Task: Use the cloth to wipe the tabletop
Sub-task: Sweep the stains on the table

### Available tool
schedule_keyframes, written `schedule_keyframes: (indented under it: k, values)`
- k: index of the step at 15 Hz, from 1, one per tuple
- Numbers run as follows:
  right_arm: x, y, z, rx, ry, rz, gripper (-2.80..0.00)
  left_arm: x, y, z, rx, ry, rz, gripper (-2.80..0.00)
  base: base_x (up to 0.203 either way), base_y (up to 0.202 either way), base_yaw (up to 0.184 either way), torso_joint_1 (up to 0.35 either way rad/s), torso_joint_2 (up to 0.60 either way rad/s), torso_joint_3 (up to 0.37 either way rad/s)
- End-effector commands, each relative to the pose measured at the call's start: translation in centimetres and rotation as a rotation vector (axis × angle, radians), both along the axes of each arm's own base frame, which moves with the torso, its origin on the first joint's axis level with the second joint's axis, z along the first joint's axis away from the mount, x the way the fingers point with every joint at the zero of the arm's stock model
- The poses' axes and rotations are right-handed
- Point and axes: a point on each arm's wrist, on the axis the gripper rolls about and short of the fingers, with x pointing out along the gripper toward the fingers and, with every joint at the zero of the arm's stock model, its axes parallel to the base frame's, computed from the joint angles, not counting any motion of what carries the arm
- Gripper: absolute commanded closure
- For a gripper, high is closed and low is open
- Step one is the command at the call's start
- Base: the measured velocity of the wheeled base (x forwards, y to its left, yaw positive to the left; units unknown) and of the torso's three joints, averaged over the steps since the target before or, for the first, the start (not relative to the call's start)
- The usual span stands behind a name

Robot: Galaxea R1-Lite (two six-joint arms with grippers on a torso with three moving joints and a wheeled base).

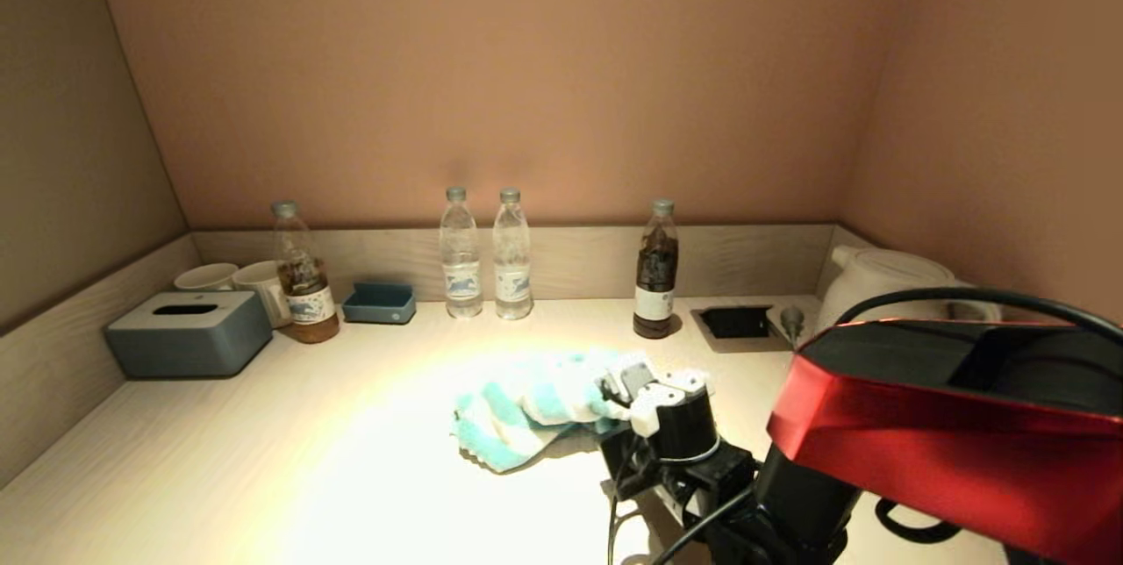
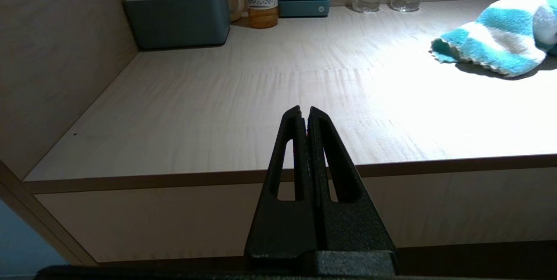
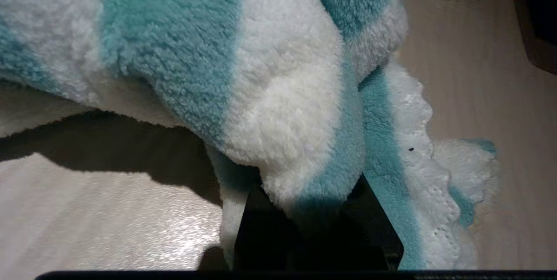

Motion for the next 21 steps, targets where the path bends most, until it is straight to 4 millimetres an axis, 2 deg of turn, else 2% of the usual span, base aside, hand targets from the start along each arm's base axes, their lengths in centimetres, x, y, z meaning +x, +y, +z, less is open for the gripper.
schedule_keyframes:
  k: [1, 6, 16, 17, 18, 20, 21]
  values:
    - [0.9, -2.6, 0.5, 0.005, -0.011, -0.077, 0.0, 0.0, 0.0, 0.0, 0.0, 0.0, 0.0, 0.0, 0.0, 0.0, 0.0, 0.0, 0.0, 0.0]
    - [1.3, -6.8, 0.4, 0.002, -0.017, -0.189, 0.0, 0.0, 0.0, 0.0, 0.0, 0.0, 0.0, 0.0, 0.0, 0.0, 0.0, 0.0, 0.0, 0.0]
    - [1.3, -10.4, 0.7, 0.014, -0.039, -0.303, 0.0, 0.0, 0.0, 0.0, 0.0, 0.0, 0.0, 0.0, 0.0, 0.0, 0.0, 0.0, 0.0, 0.0]
    - [1.3, -10.8, 1.0, 0.018, -0.048, -0.313, 0.0, 0.0, 0.0, 0.0, 0.0, 0.0, 0.0, 0.0, 0.0, 0.0, 0.0, 0.0, 0.0, 0.0]
    - [1.2, -11.3, 2.2, 0.032, -0.081, -0.33, 0.0, 0.0, 0.0, 0.0, 0.0, 0.0, 0.0, 0.0, 0.0, 0.0, 0.0, 0.0, 0.0, 0.0]
    - [1.1, -11.8, 2.7, 0.035, -0.093, -0.347, 0.0, 0.0, 0.0, 0.0, 0.002, 0.0, 0.0, 0.0, 0.0, 0.0, 0.0, 0.0, 0.0, 0.0]
    - [0.7, -12.2, 3.7, 0.045, -0.118, -0.358, 0.0, 0.0, 0.0, 0.0, 0.0, 0.0, 0.0, 0.0, 0.0, 0.0, 0.0, 0.0, 0.0, 0.0]
